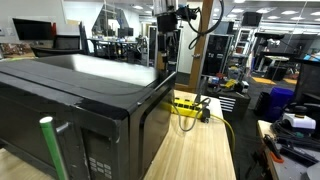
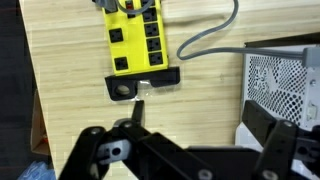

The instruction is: Plug the power cable inside the extension cord

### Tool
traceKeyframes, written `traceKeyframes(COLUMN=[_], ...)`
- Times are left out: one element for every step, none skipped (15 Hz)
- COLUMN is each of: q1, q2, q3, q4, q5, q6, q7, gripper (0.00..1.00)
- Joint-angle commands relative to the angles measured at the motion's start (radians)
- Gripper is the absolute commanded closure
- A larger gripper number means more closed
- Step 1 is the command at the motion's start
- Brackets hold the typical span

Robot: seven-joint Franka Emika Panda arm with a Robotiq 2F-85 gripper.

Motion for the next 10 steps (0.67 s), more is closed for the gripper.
traceKeyframes(q1=[0.006,0.010,0.015,0.023,0.028,0.033,0.039,0.044,0.045,0.048], q2=[-0.140,-0.175,-0.212,-0.235,-0.255,-0.270,-0.279,-0.284,-0.239,-0.244], q3=[0.007,0.010,0.013,0.013,0.013,0.012,0.011,0.010,0.006,0.007], q4=[-0.163,-0.199,-0.236,-0.265,-0.284,-0.300,-0.311,-0.318,-0.262,-0.267], q5=[0.019,0.021,0.024,0.015,0.017,0.018,0.013,0.003,0.000,0.000], q6=[0.063,0.079,0.093,0.111,0.121,0.132,0.137,0.122,0.095,0.095], q7=[-0.085,-0.113,-0.142,-0.172,-0.192,-0.208,-0.221,-0.238,-0.185,-0.188], gripper=[0.00,0.00,0.00,0.00,0.00,0.00,0.00,0.00,0.00,0.00])
